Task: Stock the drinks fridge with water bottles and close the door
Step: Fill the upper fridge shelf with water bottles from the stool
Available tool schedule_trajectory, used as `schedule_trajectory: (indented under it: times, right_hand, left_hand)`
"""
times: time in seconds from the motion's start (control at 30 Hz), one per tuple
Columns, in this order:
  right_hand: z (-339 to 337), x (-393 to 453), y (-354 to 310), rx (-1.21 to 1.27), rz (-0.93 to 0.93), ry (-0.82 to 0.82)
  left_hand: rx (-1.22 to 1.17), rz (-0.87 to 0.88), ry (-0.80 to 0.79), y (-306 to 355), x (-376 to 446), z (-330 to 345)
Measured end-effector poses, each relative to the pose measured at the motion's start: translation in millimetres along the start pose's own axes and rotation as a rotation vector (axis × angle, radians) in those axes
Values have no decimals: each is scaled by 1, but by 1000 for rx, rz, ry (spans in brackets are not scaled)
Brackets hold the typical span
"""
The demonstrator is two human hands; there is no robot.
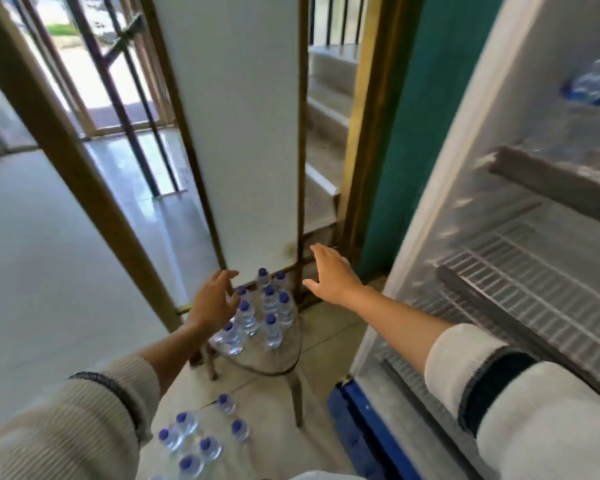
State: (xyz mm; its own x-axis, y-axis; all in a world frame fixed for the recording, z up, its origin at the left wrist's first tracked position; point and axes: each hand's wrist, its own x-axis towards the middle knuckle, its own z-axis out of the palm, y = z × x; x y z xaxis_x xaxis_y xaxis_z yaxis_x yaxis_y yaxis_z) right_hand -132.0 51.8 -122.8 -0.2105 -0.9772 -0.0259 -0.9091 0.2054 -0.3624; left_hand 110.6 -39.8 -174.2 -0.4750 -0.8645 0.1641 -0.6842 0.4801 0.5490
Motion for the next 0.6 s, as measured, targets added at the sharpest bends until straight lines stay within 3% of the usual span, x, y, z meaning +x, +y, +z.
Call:
schedule_trajectory:
  times: [0.27,0.6]
  right_hand:
    - [122,20,-45,221,262,-163]
    - [206,37,-22,327,549,-294]
  left_hand:
    - [54,-180,-110,-104,-45,-18]
    - [-64,-444,-285,-152,-39,50]
